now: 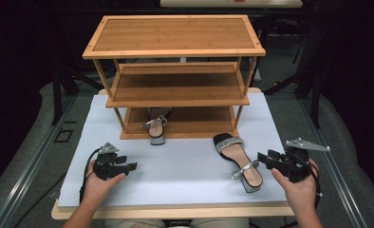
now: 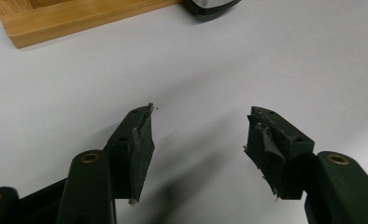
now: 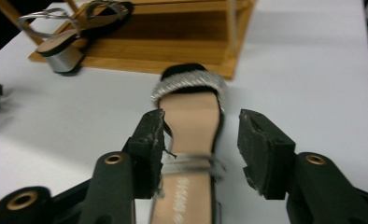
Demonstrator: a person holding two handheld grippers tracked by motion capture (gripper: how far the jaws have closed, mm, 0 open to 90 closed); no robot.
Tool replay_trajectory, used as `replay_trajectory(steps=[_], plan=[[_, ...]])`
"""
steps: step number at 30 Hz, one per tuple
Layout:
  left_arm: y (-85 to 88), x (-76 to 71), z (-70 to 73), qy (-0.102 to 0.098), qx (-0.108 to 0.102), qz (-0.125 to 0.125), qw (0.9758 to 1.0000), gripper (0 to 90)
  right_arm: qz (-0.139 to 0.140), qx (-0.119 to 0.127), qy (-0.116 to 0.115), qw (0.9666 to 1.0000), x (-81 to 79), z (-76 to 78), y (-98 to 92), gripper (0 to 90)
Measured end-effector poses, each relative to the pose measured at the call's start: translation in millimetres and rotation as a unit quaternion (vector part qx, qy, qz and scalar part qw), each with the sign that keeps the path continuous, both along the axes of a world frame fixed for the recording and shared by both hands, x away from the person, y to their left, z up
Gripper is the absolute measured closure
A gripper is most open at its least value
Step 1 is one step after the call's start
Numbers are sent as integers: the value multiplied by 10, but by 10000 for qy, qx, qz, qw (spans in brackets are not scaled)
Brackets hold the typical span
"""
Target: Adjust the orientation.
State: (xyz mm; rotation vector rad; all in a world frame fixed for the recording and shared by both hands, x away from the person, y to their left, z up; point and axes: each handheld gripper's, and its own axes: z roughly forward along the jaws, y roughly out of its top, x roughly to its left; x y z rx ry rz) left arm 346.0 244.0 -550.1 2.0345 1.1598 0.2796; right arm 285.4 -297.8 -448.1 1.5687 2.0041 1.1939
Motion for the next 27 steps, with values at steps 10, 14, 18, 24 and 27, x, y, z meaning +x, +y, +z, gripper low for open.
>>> replay_trajectory(steps=[10,14,18,24,27], plan=[[46,-1,-8,26,-17,31,10000,406,660,-1062,656,9900,553,68,543,401],[44,1,-4,5,-26,36,10000,406,745,-1519,1574,9729,757,-88,637,366],[41,4,-6,6,-16,28,10000,405,790,-1988,2303,9493,922,-239,679,312],[57,4,-3,19,-20,18,10000,405,976,-2220,3236,9146,1053,-376,727,306],[60,2,-2,10,-22,29,10000,405,955,-2275,3410,9071,1087,-407,739,328]])
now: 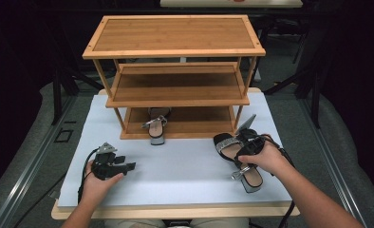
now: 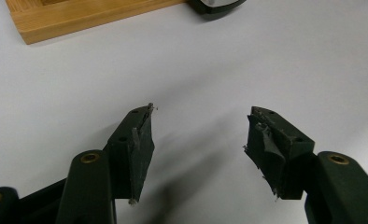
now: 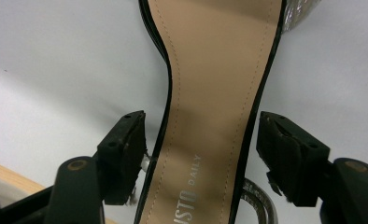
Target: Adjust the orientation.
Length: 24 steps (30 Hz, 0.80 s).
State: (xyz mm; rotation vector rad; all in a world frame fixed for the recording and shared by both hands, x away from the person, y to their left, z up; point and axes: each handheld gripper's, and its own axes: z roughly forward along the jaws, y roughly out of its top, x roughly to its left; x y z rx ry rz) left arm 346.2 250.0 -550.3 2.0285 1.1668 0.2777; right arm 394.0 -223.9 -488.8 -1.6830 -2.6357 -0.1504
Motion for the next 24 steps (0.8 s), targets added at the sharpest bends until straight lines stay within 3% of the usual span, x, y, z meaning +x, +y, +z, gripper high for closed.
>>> replay_trajectory(steps=[4,8,9,11,14,15,17,24], plan=[[4,2,0,3,2,-3,10000,405,-34,25,323,9995,44,-50,-7,330],[5,8,-8,24,-6,-2,10000,404,-61,-192,332,9992,47,-73,25,352],[4,8,-9,23,-1,1,10000,405,-22,-94,427,9990,56,-78,19,352],[3,8,-9,25,-3,1,10000,404,-144,-204,323,9992,47,-99,42,358],[3,4,-7,24,-6,-2,10000,405,-131,-235,415,9988,62,-121,31,372],[3,4,-9,3,-18,12,10000,404,-227,-170,325,9991,52,-142,35,374],[7,4,-11,0,-20,27,10000,404,-256,-147,364,9989,54,-137,33,378],[15,5,-13,15,-24,32,10000,405,75,-239,369,9990,32,-134,-12,387]])
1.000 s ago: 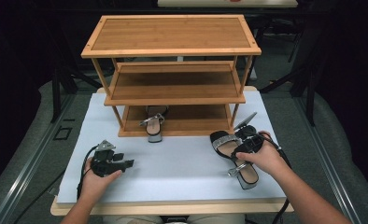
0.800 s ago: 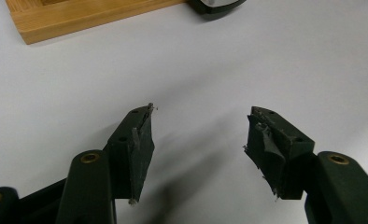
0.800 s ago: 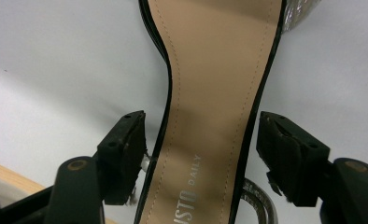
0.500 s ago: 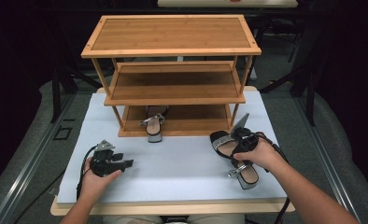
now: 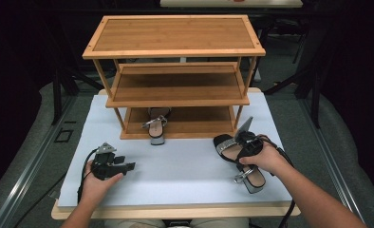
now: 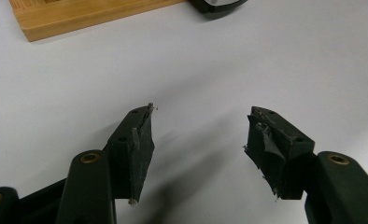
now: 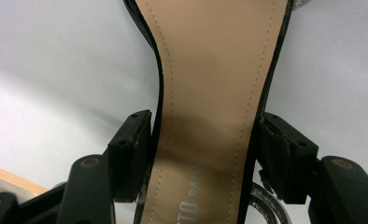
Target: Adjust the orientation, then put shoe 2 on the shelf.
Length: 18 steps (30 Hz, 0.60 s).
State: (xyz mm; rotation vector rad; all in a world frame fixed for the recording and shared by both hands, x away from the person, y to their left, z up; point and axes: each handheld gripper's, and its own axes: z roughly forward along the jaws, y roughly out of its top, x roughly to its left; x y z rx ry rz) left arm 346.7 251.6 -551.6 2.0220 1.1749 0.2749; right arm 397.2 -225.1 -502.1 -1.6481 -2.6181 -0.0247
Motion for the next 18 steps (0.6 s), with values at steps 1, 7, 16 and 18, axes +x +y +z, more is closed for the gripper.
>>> replay_trajectory(steps=[1,7,16,18], plan=[[-1,1,-1,6,0,1,10000,405,10,-7,2,10000,-9,2,-6,388],[-13,0,2,16,22,-31,10000,404,143,34,-141,9998,-79,5,-26,402],[-10,-5,-3,25,3,11,10000,405,201,116,-414,9989,-159,80,-3,415],[-12,-3,-4,36,7,6,10000,404,176,169,-448,9987,-178,110,1,417]])
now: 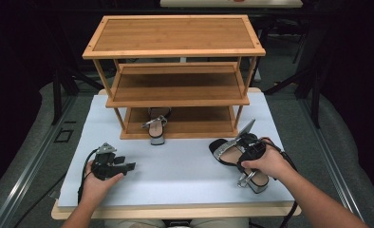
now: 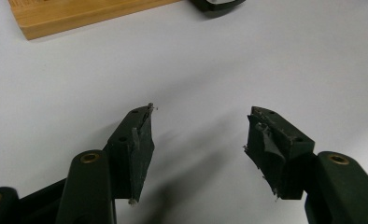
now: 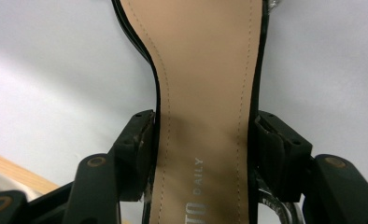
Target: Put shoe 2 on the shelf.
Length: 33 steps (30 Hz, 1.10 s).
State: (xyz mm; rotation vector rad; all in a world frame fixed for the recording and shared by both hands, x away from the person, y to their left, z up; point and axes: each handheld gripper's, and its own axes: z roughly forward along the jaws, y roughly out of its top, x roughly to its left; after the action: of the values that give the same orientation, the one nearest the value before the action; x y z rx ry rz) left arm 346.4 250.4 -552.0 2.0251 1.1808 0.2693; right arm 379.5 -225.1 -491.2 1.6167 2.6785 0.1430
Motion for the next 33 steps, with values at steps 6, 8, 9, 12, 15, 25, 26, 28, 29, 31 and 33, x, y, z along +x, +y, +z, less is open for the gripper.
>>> replay_trajectory(steps=[6,8,9,12,15,25,26,28,29,31,33], plan=[[-2,-2,0,-2,4,-6,10000,405,-1,141,-110,9998,-42,55,13,421],[2,-1,0,-3,-5,15,10000,405,2,189,-125,9997,-51,72,18,422],[4,1,-2,-9,-5,6,10000,405,6,226,-126,9997,-55,87,21,423],[4,1,-2,-5,-8,2,10000,404,64,327,-227,9992,-68,147,46,424],[1,-1,0,0,-11,9,10000,405,81,346,-335,9988,-70,208,79,424],[3,4,-3,13,6,-17,10000,404,93,579,-602,9965,88,388,346,424],[3,3,-2,13,2,-20,10000,405,71,615,-614,9962,121,382,387,424],[2,0,-2,4,-14,-6,10000,404,51,613,-624,9962,194,360,480,424],[6,0,-2,-4,-14,-8,10000,405,43,617,-631,9961,224,346,512,424],[17,3,0,-5,-16,-13,10000,405,5,611,-642,9961,304,300,592,424],[26,5,-2,-11,-17,-16,10000,404,-80,647,-641,9958,385,244,682,424]])
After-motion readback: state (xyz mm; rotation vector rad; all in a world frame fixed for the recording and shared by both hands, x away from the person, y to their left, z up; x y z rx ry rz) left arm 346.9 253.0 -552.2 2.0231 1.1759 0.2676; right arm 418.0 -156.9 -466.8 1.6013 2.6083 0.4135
